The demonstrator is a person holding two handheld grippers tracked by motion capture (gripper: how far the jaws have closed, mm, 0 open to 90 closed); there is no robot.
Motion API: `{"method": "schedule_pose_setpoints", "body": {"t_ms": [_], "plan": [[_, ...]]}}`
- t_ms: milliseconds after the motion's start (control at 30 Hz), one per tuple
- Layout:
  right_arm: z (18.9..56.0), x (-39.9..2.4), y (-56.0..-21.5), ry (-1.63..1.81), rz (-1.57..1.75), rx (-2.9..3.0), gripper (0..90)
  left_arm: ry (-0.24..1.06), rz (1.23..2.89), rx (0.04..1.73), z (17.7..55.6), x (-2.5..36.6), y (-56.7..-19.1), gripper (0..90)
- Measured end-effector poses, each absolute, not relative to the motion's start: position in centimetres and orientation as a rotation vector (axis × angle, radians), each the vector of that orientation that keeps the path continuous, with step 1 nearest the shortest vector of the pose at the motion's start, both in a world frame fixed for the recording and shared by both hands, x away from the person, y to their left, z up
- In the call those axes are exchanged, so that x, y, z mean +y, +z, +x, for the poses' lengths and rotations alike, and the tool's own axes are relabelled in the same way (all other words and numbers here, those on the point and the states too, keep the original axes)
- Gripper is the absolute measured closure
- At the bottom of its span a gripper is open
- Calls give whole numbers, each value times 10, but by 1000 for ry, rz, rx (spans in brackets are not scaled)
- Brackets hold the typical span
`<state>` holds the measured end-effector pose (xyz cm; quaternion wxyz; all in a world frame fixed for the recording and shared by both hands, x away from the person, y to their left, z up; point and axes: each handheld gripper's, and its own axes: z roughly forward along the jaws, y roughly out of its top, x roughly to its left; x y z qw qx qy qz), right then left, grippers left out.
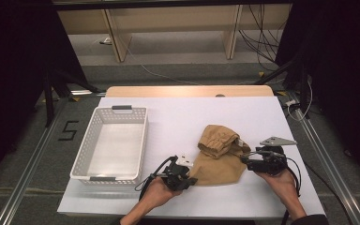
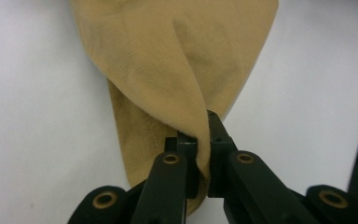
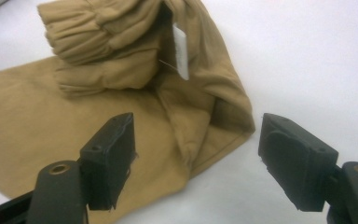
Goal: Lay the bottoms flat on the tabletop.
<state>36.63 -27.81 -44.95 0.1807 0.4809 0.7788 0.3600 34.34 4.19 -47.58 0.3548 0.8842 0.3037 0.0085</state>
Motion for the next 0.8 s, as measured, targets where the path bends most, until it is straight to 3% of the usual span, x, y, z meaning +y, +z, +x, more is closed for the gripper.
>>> {"method": "schedule_pose_setpoints", "body": {"t_ms": [800], "plan": [[350,-231,-442,1113,1148,2286,275,-13,2300,752,305,68,-472,868]]}}
